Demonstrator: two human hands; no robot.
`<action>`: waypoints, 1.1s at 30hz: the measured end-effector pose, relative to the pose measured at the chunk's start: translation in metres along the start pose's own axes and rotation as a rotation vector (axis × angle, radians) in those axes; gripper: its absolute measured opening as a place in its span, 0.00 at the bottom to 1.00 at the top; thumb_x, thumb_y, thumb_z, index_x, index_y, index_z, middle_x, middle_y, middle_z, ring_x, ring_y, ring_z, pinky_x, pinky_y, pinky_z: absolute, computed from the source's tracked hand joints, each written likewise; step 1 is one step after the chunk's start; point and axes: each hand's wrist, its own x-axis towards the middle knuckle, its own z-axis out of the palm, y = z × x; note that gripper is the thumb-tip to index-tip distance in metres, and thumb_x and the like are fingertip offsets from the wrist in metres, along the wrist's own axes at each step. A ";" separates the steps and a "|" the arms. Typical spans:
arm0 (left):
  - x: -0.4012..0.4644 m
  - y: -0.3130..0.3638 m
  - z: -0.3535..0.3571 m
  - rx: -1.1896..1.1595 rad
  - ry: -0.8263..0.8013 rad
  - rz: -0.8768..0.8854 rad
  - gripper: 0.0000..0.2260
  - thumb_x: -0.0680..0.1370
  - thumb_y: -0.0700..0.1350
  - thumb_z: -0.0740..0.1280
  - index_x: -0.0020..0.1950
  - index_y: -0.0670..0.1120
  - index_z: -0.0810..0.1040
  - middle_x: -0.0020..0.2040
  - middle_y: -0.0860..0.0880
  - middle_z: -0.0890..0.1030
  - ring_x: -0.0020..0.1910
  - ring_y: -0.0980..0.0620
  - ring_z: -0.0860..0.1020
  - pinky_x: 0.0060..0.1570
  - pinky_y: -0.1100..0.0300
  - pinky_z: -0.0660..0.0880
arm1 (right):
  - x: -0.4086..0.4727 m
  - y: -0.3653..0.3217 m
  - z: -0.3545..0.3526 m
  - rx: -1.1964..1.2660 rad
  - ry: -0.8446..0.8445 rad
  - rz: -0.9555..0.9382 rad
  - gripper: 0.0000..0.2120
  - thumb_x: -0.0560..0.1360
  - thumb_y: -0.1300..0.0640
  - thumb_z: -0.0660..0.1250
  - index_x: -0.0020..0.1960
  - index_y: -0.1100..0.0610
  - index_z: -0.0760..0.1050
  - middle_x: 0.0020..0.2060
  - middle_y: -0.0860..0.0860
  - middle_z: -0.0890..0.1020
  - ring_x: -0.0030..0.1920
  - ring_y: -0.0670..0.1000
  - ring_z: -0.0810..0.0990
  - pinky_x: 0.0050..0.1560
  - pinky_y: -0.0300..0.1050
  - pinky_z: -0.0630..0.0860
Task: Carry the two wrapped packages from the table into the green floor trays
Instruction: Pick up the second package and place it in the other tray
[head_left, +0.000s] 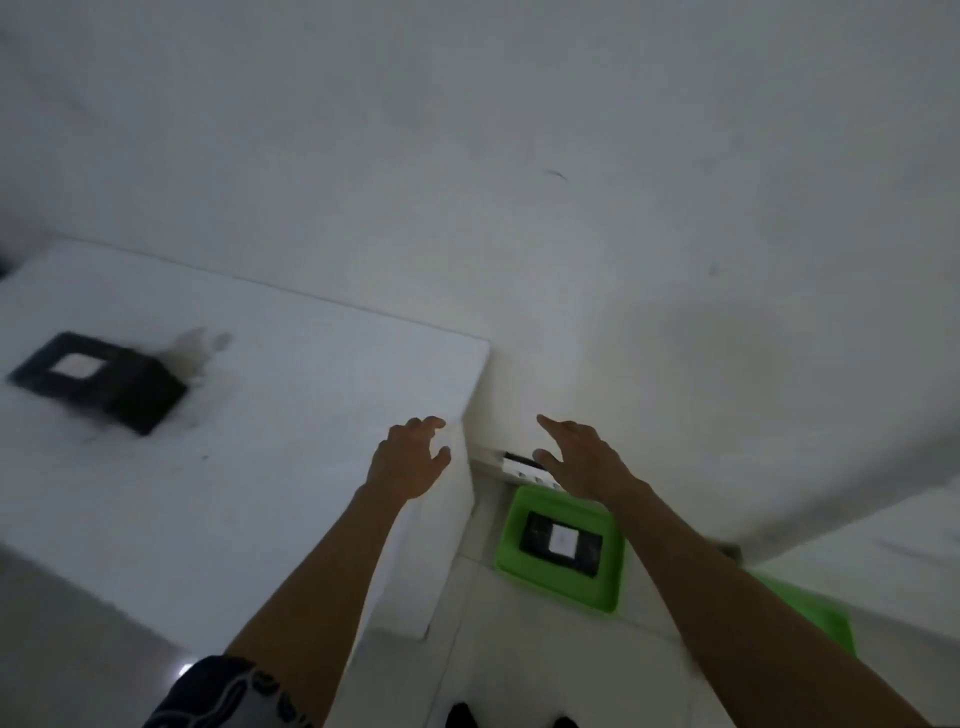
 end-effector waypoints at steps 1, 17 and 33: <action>-0.010 -0.015 -0.016 -0.006 0.035 -0.026 0.21 0.79 0.53 0.62 0.72 0.50 0.69 0.66 0.48 0.76 0.65 0.44 0.72 0.62 0.49 0.73 | 0.005 -0.023 -0.004 -0.026 -0.004 -0.044 0.31 0.83 0.43 0.58 0.83 0.49 0.54 0.79 0.53 0.66 0.80 0.58 0.59 0.76 0.58 0.62; -0.126 -0.350 -0.193 -0.092 0.316 -0.229 0.23 0.79 0.53 0.64 0.73 0.47 0.69 0.70 0.45 0.74 0.70 0.41 0.70 0.68 0.44 0.68 | 0.065 -0.381 0.087 -0.188 -0.052 -0.321 0.34 0.83 0.41 0.58 0.84 0.50 0.52 0.81 0.53 0.63 0.81 0.57 0.58 0.76 0.60 0.62; -0.026 -0.557 -0.270 -0.192 0.305 -0.119 0.23 0.79 0.48 0.67 0.73 0.47 0.70 0.68 0.43 0.75 0.67 0.40 0.72 0.65 0.45 0.70 | 0.192 -0.540 0.177 0.039 -0.068 -0.174 0.35 0.82 0.39 0.57 0.84 0.50 0.51 0.82 0.54 0.59 0.81 0.59 0.60 0.78 0.60 0.61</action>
